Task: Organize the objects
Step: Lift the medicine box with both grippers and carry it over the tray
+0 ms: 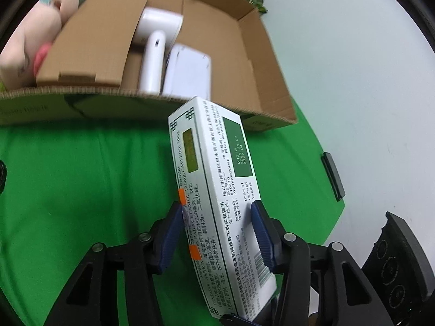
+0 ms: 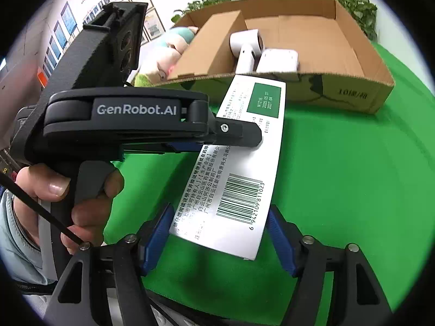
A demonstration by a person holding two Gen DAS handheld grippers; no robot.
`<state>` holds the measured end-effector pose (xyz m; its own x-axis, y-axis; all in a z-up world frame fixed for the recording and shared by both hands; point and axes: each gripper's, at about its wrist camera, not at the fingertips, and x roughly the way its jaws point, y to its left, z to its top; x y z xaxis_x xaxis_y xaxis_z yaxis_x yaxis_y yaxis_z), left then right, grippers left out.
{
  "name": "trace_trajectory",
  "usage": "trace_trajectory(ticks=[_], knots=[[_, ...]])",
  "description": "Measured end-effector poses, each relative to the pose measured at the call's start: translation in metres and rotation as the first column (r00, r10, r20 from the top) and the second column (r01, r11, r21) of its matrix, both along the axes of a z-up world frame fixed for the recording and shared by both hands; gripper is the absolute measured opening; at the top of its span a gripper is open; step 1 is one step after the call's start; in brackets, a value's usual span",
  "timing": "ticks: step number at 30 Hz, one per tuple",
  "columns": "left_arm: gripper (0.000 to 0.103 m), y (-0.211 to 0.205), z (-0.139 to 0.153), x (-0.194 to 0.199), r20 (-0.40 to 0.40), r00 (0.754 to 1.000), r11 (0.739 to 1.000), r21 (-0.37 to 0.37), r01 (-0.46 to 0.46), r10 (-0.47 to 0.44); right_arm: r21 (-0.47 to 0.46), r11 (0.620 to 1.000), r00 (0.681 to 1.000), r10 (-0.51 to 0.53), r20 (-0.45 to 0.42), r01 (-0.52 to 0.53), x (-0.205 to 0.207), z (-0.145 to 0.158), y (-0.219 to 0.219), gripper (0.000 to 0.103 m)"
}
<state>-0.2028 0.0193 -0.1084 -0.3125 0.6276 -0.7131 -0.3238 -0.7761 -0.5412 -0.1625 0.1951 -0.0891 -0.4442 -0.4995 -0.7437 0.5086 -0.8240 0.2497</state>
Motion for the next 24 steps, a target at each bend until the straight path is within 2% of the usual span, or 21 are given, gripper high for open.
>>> trace_trajectory(ticks=[4,10,14,24], knots=[[0.044,-0.001,0.026,0.001,-0.058,0.998,1.0,-0.005,0.001,-0.001,-0.01,1.0,0.999,-0.008,-0.031,0.007,-0.005,0.012,0.002,0.068],[0.043,-0.001,0.072,0.002,-0.153,0.988,1.0,0.008,0.004,-0.002,-0.04,0.999,0.99,-0.014,-0.141,0.008,-0.009,0.044,0.002,0.067],[0.042,0.003,0.1,-0.003,-0.216,0.976,1.0,0.007,0.006,-0.005,-0.059,0.998,0.981,-0.025,-0.191,0.014,-0.015,0.063,0.007,0.067],[0.042,0.023,0.166,-0.039,-0.348,0.937,1.0,-0.01,0.021,-0.023,-0.066,0.998,0.956,-0.034,-0.29,0.015,-0.062,0.1,0.015,0.067]])
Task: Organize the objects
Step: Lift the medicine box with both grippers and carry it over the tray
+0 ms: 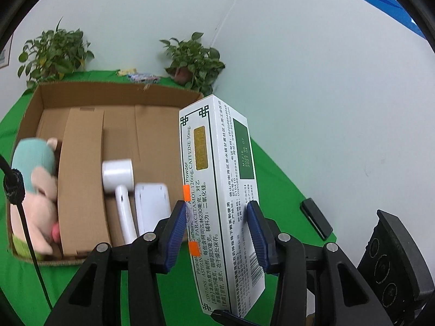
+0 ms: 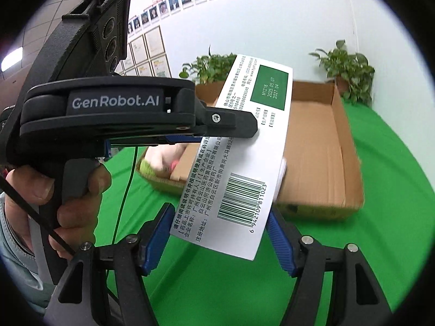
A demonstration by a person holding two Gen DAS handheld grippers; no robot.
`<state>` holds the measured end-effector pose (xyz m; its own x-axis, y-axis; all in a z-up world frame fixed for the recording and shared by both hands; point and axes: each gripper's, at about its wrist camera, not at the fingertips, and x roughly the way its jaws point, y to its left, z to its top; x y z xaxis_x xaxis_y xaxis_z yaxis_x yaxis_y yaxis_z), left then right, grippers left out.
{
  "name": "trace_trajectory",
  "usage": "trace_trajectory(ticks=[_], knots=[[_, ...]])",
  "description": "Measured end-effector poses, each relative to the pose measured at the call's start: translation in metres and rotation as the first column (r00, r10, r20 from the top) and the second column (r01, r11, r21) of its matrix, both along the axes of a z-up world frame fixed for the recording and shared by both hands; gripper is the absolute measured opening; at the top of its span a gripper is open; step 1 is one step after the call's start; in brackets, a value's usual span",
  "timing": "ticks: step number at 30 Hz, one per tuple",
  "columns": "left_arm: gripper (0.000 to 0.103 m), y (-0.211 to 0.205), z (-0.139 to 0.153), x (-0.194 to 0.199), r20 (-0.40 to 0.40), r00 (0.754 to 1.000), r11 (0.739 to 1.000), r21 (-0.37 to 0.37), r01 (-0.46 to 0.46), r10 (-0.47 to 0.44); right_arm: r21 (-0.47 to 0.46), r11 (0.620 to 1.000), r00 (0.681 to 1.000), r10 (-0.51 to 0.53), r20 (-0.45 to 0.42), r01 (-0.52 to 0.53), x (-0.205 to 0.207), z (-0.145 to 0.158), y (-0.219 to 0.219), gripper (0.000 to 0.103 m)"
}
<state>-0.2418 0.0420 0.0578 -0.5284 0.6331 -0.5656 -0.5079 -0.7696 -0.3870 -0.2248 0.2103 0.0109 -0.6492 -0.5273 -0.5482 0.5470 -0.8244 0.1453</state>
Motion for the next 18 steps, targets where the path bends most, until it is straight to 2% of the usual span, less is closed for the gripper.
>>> trace_trajectory(ticks=[4,9,14,18], knots=[[0.042,0.017,0.018,-0.031,-0.012,1.0,1.0,0.004,0.007,-0.007,-0.01,1.0,1.0,-0.005,-0.022,0.005,-0.018,0.009,0.003,0.067],[0.041,0.024,0.022,-0.051,0.003,1.0,1.0,0.012,0.014,-0.014,-0.012,1.0,1.0,-0.007,-0.017,0.007,-0.036,0.011,0.006,0.067],[0.04,0.033,0.011,-0.074,0.039,0.999,1.0,0.016,0.022,-0.023,0.003,1.0,1.0,0.004,0.017,-0.004,-0.055,0.009,0.009,0.067],[0.039,0.038,-0.016,-0.105,0.091,0.996,1.0,0.027,0.014,-0.016,0.01,0.999,0.995,0.042,0.093,-0.043,-0.079,0.003,0.015,0.067]])
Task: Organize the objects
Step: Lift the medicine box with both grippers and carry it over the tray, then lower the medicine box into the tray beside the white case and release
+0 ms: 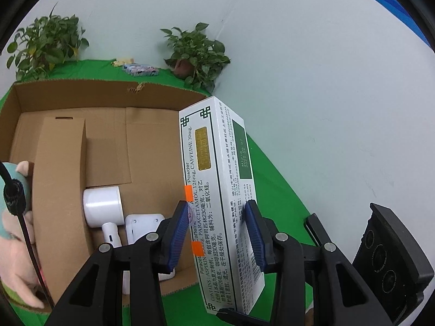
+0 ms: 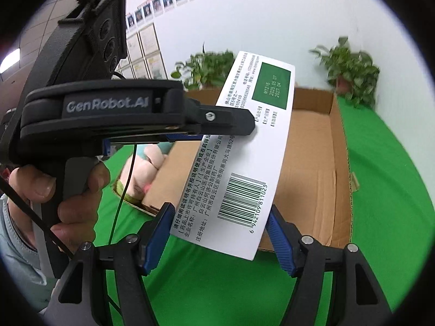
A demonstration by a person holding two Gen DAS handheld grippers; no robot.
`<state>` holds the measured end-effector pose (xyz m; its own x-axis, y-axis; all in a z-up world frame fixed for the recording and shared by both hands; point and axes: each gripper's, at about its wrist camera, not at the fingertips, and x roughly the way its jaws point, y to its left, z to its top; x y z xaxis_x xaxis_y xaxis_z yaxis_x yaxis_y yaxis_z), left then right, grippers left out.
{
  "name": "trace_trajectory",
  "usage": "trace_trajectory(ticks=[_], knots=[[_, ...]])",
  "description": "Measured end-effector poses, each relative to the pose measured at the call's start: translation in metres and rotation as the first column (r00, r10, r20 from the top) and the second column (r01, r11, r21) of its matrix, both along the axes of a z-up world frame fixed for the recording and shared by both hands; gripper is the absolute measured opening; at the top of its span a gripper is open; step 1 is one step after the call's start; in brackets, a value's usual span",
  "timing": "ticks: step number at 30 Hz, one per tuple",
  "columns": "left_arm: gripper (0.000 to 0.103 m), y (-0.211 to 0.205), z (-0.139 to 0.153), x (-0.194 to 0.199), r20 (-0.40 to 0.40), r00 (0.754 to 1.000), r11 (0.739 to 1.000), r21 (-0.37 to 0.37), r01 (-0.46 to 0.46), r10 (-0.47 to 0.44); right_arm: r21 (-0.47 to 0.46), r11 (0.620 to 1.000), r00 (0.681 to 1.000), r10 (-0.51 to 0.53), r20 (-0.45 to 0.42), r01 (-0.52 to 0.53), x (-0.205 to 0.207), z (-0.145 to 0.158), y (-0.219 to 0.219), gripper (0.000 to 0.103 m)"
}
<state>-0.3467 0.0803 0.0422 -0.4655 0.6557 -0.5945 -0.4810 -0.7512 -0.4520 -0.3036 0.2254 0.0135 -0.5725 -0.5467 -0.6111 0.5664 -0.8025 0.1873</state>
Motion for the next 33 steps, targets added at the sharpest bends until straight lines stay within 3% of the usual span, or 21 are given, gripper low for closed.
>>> trace_trajectory(ticks=[10,18,33], knots=[[0.039,0.02,-0.062,-0.062,0.11,0.994,0.999,-0.036,-0.002,0.006,0.028,1.0,0.994,-0.011,0.109,0.008,-0.044,-0.032,0.005,0.067],[0.039,0.032,-0.11,-0.084,0.179,0.983,0.997,-0.076,-0.012,0.026,0.06,0.998,0.979,-0.028,0.202,0.016,-0.067,-0.064,0.008,0.065],[0.039,0.049,-0.153,-0.099,0.228,0.973,0.994,-0.105,-0.013,0.037,0.117,0.991,0.957,-0.088,0.276,0.058,-0.074,-0.092,0.017,0.062]])
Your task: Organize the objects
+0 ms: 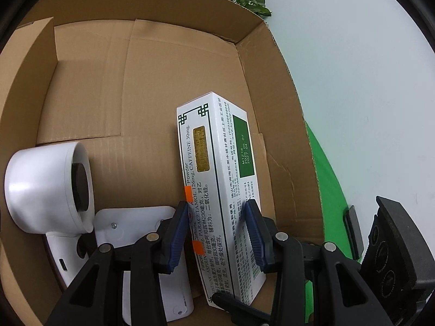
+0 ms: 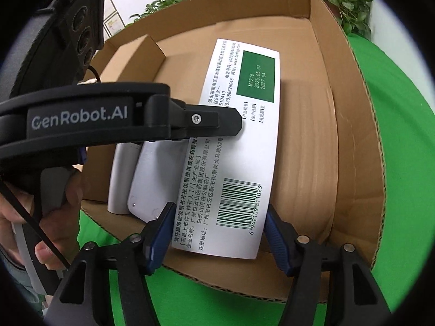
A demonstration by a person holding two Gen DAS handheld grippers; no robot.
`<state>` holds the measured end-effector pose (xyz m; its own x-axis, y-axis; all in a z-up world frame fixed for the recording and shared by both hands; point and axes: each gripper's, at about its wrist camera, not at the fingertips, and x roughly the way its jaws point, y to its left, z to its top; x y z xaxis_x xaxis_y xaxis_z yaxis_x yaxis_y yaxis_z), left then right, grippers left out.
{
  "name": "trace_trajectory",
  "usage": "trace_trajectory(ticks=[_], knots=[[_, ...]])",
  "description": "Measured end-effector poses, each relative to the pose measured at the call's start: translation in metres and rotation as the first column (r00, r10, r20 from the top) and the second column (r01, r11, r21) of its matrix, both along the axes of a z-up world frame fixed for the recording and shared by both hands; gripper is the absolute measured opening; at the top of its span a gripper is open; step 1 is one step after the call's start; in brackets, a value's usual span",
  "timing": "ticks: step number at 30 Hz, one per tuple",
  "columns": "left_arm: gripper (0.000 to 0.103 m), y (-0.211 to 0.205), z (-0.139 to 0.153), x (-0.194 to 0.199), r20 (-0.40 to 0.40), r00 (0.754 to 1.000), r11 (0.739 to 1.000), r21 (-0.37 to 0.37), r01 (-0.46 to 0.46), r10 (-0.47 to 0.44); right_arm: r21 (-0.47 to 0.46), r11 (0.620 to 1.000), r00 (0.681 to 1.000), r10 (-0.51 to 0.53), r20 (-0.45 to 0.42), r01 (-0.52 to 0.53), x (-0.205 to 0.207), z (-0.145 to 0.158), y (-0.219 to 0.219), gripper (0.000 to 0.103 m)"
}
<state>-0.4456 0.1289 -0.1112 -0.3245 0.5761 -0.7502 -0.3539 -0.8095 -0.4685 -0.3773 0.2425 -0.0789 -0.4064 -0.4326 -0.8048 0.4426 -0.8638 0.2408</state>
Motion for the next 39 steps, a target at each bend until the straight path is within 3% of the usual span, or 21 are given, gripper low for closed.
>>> trace_trajectory(ticks=[14,22,26,28,30,31,33,35,39], knots=[[0.044,-0.007,-0.003,-0.007,0.023,1.0,1.0,0.019,0.015,-0.015,0.059,0.998,1.0,-0.022,0.02,0.021,0.011,0.007,-0.003,0.062],[0.044,-0.036,0.021,0.014,-0.077,0.996,0.999,-0.014,-0.041,0.04,0.128,0.991,0.999,-0.05,0.016,0.047,0.019,0.006,-0.012,0.062],[0.044,-0.062,0.03,0.035,-0.152,0.985,0.993,-0.069,-0.094,0.083,0.144,0.987,0.997,-0.069,0.02,0.065,0.024,0.006,-0.015,0.062],[0.045,-0.076,0.033,0.048,-0.224,0.969,0.982,-0.127,-0.139,0.109,0.164,0.984,0.997,-0.078,0.021,0.074,0.025,0.007,-0.016,0.062],[0.055,-0.086,0.035,0.061,-0.271,0.952,0.968,-0.162,-0.193,0.145,0.183,0.98,0.996,-0.085,0.021,0.08,0.027,0.006,-0.018,0.064],[0.056,-0.114,0.049,0.055,-0.287,0.944,0.962,-0.165,-0.217,0.164,0.187,0.979,0.996,-0.09,0.021,0.085,0.028,0.006,-0.019,0.064],[0.063,-0.126,0.055,0.066,-0.34,0.919,0.947,-0.175,-0.269,0.198,0.197,0.976,0.995,-0.1,0.006,0.097,0.032,0.007,-0.02,0.066],[0.075,-0.14,0.058,0.086,-0.428,0.87,0.918,-0.186,-0.351,0.246,0.209,0.969,0.99,-0.126,-0.056,0.135,0.04,0.013,-0.019,0.081],[0.103,-0.174,0.068,0.141,-0.571,0.757,0.859,-0.164,-0.485,0.318,0.117,0.967,0.947,-0.191,-0.26,0.227,0.082,0.043,-0.015,0.092]])
